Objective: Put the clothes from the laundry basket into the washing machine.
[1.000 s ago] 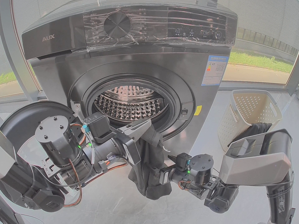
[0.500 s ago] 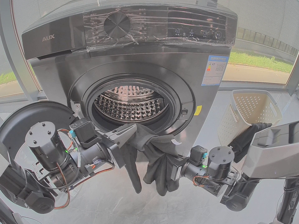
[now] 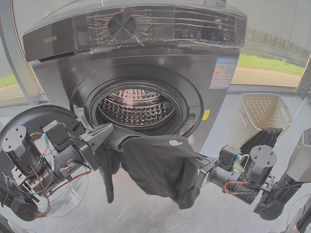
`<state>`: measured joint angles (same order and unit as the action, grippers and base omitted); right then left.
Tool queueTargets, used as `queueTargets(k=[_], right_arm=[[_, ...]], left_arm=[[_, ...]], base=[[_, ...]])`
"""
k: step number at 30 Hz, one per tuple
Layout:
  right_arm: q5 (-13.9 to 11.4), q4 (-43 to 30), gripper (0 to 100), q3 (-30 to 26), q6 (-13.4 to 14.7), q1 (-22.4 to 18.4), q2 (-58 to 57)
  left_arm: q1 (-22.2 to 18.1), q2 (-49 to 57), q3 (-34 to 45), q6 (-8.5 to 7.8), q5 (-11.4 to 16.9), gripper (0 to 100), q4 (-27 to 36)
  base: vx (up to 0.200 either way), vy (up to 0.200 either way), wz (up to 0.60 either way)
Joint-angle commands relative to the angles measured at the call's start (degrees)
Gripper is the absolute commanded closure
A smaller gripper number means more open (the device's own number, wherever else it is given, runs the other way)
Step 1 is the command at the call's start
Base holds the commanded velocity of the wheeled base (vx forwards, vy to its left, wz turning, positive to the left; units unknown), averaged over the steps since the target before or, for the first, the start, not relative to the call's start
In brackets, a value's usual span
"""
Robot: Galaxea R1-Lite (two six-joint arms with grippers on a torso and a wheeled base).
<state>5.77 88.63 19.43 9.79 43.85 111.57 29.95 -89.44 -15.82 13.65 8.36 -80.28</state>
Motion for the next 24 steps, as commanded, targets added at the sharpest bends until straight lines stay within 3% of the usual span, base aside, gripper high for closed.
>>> queueTargets(k=[1,11,18,24], right_arm=[[-0.1,0.1,100,-0.6,0.4,0.1,-2.5],[0.4,0.2,100,0.1,0.5,-0.1,-2.6],[2.8,0.2,100,0.6,0.3,0.2,-2.9],[3.4,0.2,100,2.2,0.2,0.2,-3.4]], left_arm=[[-0.5,0.6,-0.3,0.06,0.2,100,-0.1],[-0.6,0.3,-0.6,0.32,0.2,100,-0.1],[-3.2,-0.3,-0.8,0.23,0.8,100,-0.2],[-5.3,0.6,-0.9,0.23,1.0,100,-0.2]], base=[[0.000,0.000,0.00],[0.000,0.000,0.00],[0.000,0.000,0.00],[0.000,0.000,0.00]])
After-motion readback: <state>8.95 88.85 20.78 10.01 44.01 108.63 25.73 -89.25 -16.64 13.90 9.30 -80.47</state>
